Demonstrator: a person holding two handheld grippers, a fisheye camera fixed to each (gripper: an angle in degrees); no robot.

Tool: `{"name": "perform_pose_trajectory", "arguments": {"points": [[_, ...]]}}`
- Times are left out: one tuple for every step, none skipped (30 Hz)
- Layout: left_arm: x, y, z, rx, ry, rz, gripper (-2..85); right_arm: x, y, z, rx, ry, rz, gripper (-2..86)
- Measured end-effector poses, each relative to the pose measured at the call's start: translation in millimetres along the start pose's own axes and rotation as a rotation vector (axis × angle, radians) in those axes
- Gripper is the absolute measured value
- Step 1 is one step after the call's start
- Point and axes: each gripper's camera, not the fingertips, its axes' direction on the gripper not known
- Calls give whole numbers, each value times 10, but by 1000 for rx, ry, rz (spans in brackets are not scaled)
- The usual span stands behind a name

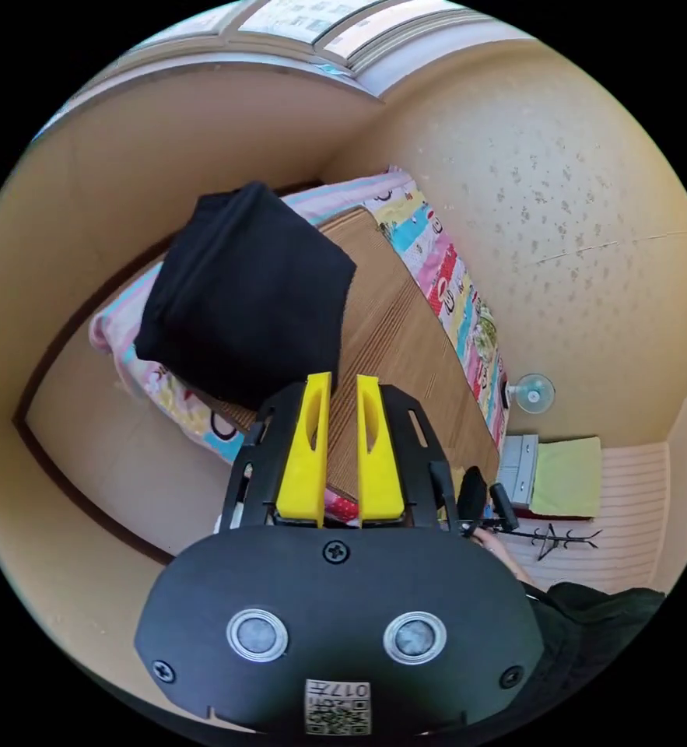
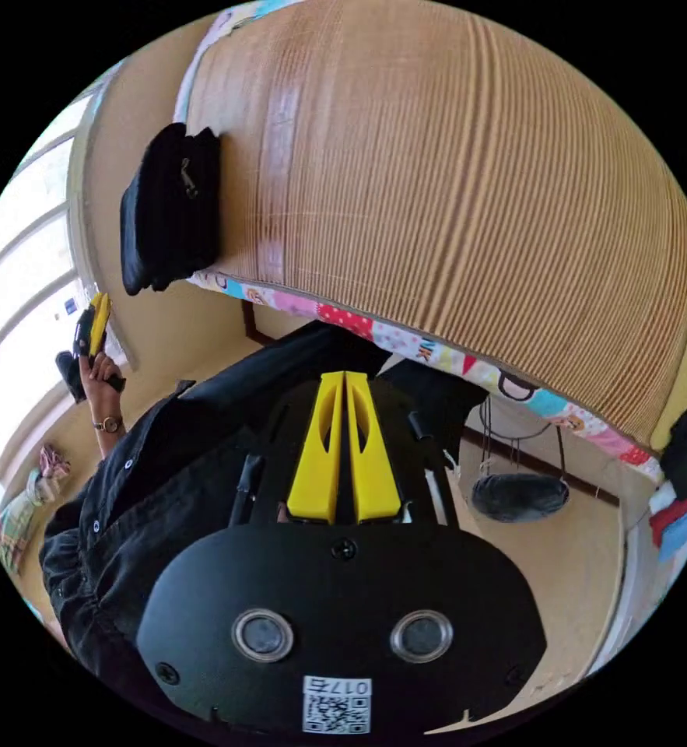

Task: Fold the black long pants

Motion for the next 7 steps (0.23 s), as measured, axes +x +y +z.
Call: {"name": "perform_pose_trajectory", "arguments": {"points": [[201, 34, 187, -40, 30, 49, 56, 131, 98, -97, 38, -40, 21, 4], [443, 50, 383, -96, 35, 111, 53, 362, 292, -292, 128, -108, 55, 3], [577, 58, 482, -126, 32, 144, 52, 581, 481, -472, 223, -158, 96, 3], [850, 82, 671, -181, 23, 213, 51, 791, 647, -608, 309, -195, 150, 2], [1144, 123, 866, -239, 25, 289, 48, 897, 720, -657, 344, -217, 180, 2], [1296, 151, 969, -275, 33, 329, 46, 1110, 840, -712, 395, -286, 233, 2], [1600, 226, 1183, -357, 54, 408, 38, 1218, 887, -720, 412, -335, 251, 2]]}}
